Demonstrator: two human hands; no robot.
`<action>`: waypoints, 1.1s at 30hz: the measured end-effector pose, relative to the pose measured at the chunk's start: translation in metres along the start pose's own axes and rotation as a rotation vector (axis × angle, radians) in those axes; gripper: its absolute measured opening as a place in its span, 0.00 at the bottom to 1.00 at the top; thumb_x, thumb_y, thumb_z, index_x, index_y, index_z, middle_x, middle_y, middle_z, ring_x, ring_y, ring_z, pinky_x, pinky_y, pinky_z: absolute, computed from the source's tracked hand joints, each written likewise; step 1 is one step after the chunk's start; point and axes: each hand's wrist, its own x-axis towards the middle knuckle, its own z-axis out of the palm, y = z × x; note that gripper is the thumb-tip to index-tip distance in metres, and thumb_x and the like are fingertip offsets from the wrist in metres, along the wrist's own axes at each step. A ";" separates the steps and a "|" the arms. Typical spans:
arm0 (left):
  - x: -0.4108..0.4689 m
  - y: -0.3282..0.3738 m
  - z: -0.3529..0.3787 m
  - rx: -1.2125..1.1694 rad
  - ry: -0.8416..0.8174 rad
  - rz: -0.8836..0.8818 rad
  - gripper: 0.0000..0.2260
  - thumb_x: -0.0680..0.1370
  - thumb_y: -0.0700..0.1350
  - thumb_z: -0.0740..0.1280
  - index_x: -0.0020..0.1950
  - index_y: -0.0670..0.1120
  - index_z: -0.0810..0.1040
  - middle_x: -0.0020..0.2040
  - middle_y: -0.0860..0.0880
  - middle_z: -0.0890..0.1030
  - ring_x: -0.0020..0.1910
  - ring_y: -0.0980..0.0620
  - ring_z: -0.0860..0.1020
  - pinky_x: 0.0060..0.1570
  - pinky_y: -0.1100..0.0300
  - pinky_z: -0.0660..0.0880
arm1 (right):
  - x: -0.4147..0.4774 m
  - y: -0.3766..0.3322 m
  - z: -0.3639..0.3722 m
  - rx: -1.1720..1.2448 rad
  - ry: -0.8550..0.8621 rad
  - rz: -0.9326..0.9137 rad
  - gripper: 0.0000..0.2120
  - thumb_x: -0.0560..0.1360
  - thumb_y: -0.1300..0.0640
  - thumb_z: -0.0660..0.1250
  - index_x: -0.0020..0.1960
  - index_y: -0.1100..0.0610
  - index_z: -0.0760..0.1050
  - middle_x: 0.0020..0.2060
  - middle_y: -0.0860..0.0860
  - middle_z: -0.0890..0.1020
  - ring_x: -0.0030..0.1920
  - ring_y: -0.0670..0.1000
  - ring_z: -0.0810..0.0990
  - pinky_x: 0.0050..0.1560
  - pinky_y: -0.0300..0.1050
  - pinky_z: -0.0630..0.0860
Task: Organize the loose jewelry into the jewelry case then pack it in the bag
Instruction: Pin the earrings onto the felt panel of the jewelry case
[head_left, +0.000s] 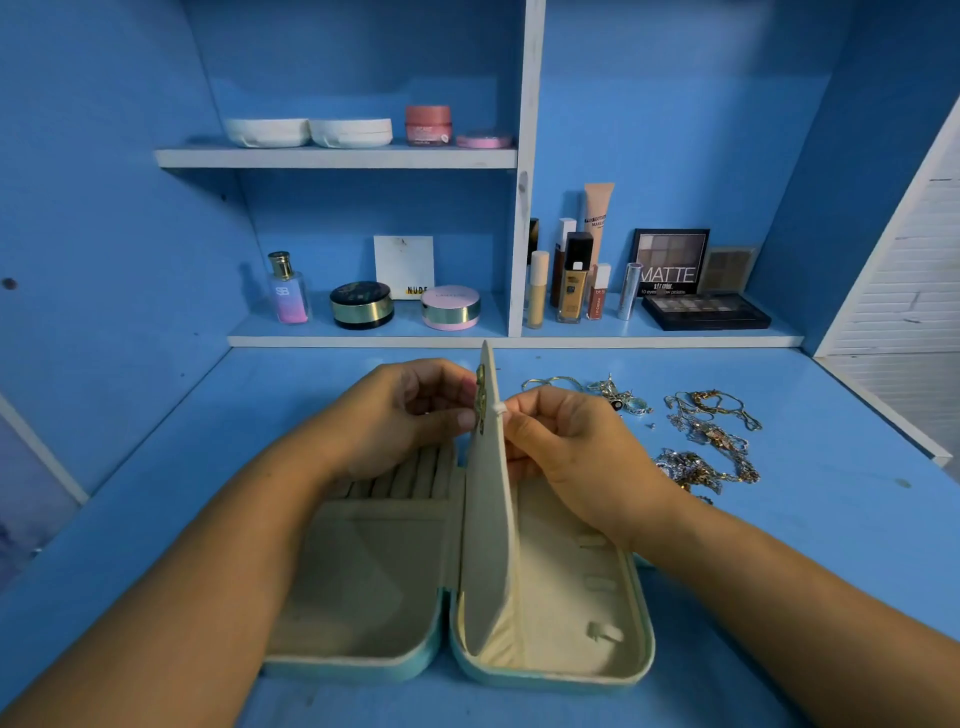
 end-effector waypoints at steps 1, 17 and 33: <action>0.000 0.000 0.000 0.006 0.000 0.001 0.08 0.76 0.36 0.68 0.52 0.48 0.80 0.52 0.46 0.84 0.56 0.47 0.81 0.62 0.48 0.75 | -0.001 0.000 0.001 -0.001 -0.008 -0.003 0.06 0.78 0.62 0.63 0.46 0.65 0.76 0.34 0.53 0.83 0.33 0.46 0.81 0.38 0.37 0.79; -0.002 0.003 0.001 0.047 0.006 -0.002 0.08 0.77 0.36 0.68 0.53 0.47 0.79 0.51 0.49 0.84 0.53 0.53 0.81 0.55 0.63 0.77 | -0.001 0.006 0.001 -0.348 0.106 -0.221 0.05 0.76 0.59 0.68 0.45 0.50 0.79 0.38 0.48 0.84 0.40 0.47 0.82 0.43 0.38 0.78; -0.001 0.002 0.001 0.095 0.000 -0.003 0.09 0.77 0.37 0.68 0.54 0.48 0.80 0.51 0.49 0.84 0.54 0.53 0.81 0.59 0.57 0.76 | -0.001 0.005 -0.001 -0.565 0.058 -0.291 0.05 0.77 0.58 0.67 0.45 0.48 0.76 0.37 0.43 0.80 0.38 0.41 0.78 0.39 0.33 0.74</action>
